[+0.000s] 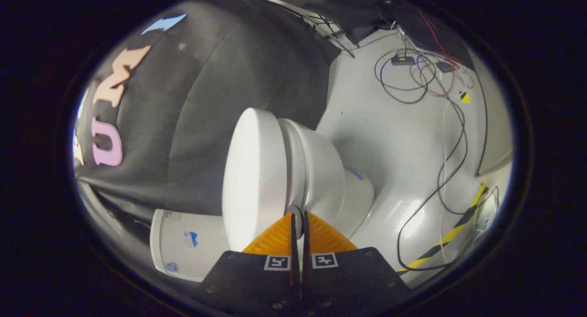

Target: Open the toilet lid.

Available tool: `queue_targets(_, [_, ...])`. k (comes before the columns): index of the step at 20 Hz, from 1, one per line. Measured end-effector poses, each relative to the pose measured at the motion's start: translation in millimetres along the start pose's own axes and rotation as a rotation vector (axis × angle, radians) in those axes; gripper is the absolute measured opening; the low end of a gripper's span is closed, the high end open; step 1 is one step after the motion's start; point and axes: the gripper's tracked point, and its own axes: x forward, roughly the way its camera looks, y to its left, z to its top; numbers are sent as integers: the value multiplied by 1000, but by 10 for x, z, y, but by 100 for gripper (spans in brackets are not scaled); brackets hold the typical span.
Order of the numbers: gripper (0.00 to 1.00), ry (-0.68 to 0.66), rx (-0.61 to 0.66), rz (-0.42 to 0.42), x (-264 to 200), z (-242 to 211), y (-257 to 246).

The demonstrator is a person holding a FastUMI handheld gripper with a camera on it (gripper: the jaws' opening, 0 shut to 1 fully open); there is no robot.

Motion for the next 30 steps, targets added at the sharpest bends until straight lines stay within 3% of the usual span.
queue_targets(9, [3,83,56,76,133,-156,95])
queue_targets(15, [3,66,-109,54,90,-155,151])
queue_targets(16, [3,52,-102,65,701,-303,228])
queue_targets(17, [1,51,-100,74,171,-129,197])
queue_targets(23, [1,30,-182,40,8,-97,341])
queue_targets(30, [1,-31,-366,77,-234,-72,768])
